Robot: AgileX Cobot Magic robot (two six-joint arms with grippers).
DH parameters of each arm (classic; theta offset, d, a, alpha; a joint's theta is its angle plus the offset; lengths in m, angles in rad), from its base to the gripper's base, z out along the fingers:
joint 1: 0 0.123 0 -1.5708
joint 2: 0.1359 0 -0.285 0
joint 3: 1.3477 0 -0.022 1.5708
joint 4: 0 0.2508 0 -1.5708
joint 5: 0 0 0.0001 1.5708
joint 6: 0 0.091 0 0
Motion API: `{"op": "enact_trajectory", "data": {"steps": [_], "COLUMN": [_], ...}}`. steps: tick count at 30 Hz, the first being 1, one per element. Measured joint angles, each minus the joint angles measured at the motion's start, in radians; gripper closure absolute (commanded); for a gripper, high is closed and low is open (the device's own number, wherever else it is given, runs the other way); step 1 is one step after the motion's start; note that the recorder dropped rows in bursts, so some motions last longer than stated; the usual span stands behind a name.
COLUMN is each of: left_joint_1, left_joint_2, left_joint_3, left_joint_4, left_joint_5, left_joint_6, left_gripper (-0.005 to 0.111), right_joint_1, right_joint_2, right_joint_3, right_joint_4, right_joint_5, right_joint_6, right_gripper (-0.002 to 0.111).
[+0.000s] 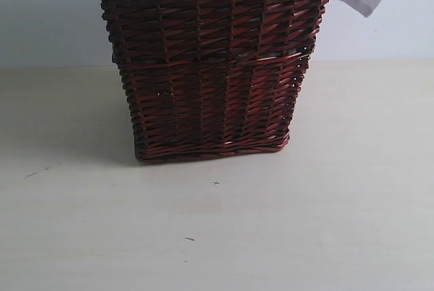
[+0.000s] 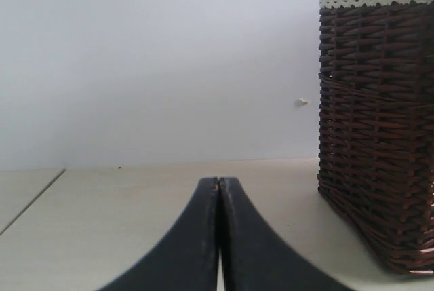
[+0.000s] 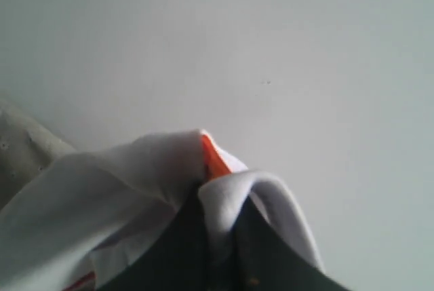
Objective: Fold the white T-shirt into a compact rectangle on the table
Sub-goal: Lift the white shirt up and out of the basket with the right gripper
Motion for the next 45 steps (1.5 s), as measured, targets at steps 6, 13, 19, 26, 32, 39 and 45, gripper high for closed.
{"op": "enact_trajectory", "data": {"steps": [6, 13, 19, 26, 32, 39, 45], "left_joint_1": [0.000, 0.000, 0.000, 0.000, 0.000, 0.000, 0.000], "left_joint_2": [0.000, 0.000, 0.000, 0.000, 0.000, 0.000, 0.000], "left_joint_3": [0.000, 0.000, 0.000, 0.000, 0.000, 0.000, 0.000], "left_joint_4": [0.000, 0.000, 0.000, 0.000, 0.000, 0.000, 0.000], "left_joint_5": [0.000, 0.000, 0.000, 0.000, 0.000, 0.000, 0.000], "left_joint_6": [0.000, 0.000, 0.000, 0.000, 0.000, 0.000, 0.000], "left_gripper": [0.107, 0.107, 0.107, 0.107, 0.107, 0.107, 0.107], "right_joint_1": [0.000, 0.000, 0.000, 0.000, 0.000, 0.000, 0.000], "right_joint_2": [-0.044, -0.154, -0.248, -0.339, -0.387, -0.398, -0.420], "right_joint_3": [-0.077, -0.220, -0.289, -0.358, -0.391, -0.397, -0.399], "right_joint_4": [0.239, 0.358, 0.443, 0.604, 0.751, 0.827, 0.801], "right_joint_5": [-0.011, 0.053, 0.128, 0.178, 0.199, 0.204, 0.274], "right_joint_6": [-0.126, -0.150, -0.154, -0.209, -0.355, -0.385, -0.361], "right_gripper": [0.108, 0.108, 0.108, 0.108, 0.108, 0.108, 0.108]}}
